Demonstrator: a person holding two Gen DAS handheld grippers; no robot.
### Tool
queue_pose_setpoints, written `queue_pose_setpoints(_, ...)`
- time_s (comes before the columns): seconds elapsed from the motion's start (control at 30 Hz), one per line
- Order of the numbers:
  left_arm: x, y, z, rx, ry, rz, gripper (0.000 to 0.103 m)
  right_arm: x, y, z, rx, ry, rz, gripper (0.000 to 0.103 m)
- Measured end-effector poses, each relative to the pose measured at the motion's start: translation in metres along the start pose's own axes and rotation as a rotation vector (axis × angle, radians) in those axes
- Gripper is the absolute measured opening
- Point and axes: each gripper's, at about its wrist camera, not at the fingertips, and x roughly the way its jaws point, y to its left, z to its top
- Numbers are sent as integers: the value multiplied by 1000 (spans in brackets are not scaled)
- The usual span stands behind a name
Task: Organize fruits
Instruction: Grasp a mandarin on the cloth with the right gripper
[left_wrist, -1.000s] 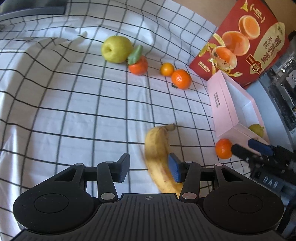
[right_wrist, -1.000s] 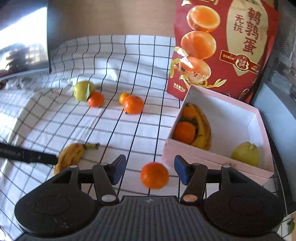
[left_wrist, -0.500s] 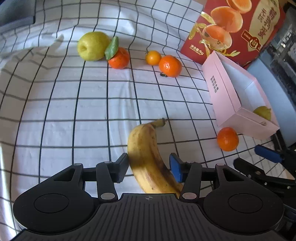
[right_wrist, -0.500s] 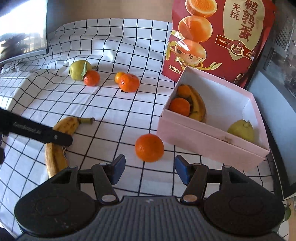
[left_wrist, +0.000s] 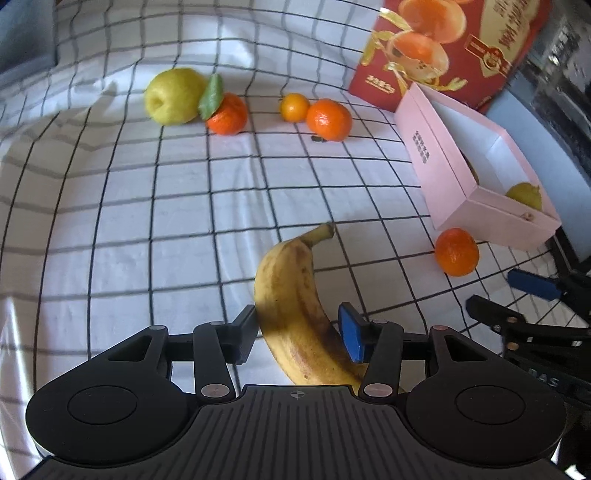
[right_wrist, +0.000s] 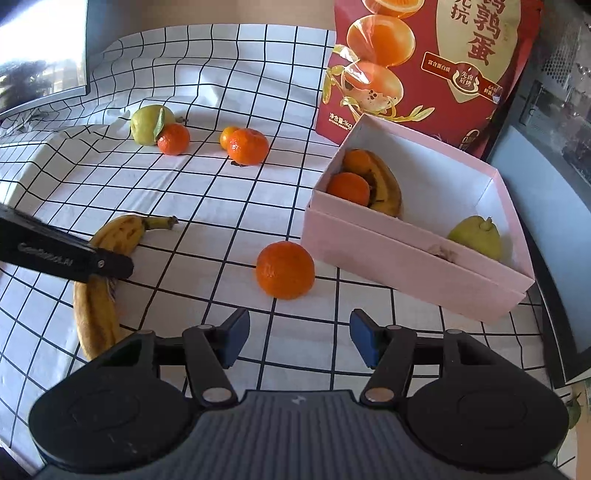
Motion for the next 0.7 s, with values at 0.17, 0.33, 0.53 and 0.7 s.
queue_pose_setpoints(0.17, -14, 13, -7, -80, -2, -53, 52, 8, 8, 3, 24, 7, 39, 61)
queue_pose_setpoints(0.33, -22, 21, -7, -107, -24, -71, 51, -1, 33, 5, -36, -9, 190, 61)
queue_pose_setpoints(0.53, -21, 24, -7, -137, -4, -92, 51, -10, 65, 4, -122, -17, 310, 62)
queue_pose_setpoints(0.7, -14, 15, -7, -127, 12, -133, 51, -13, 67, 2, -133, 6, 341, 62)
